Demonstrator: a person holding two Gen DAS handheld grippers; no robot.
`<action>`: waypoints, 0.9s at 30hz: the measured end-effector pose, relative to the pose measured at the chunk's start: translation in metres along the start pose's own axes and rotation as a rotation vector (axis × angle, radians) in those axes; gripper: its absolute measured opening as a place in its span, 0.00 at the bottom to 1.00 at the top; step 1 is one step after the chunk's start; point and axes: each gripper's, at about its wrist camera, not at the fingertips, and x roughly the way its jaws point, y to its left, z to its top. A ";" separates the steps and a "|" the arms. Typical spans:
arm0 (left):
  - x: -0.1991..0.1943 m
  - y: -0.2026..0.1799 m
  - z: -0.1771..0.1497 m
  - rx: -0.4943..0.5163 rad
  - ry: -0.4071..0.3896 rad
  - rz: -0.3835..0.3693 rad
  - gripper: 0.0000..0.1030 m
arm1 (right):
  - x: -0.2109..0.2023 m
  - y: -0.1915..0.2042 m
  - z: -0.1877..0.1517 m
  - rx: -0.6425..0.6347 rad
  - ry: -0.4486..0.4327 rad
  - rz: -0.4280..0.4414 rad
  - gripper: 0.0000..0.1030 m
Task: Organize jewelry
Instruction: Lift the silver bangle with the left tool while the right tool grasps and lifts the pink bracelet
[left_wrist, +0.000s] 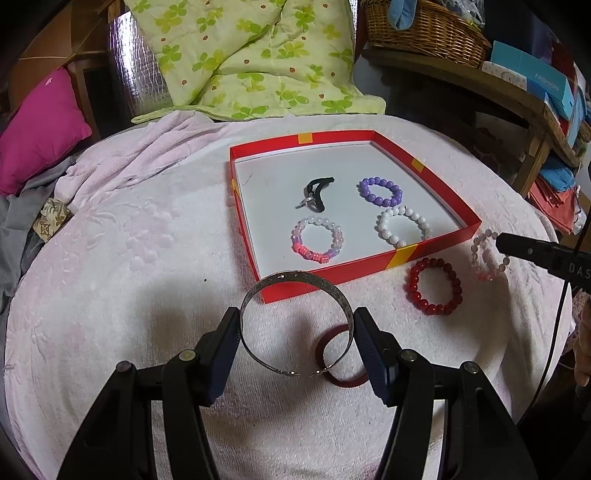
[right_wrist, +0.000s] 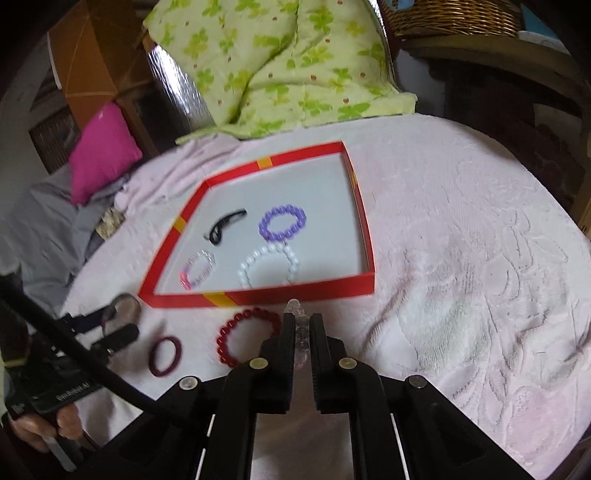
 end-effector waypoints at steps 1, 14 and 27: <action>0.000 0.000 0.000 -0.001 0.000 -0.001 0.61 | -0.002 0.001 0.001 0.001 -0.008 0.003 0.08; -0.008 0.003 -0.001 -0.002 -0.016 0.016 0.61 | -0.007 0.022 0.004 0.005 -0.048 0.068 0.08; -0.013 0.016 -0.002 -0.027 -0.021 0.023 0.61 | -0.001 0.051 0.004 0.002 -0.065 0.113 0.08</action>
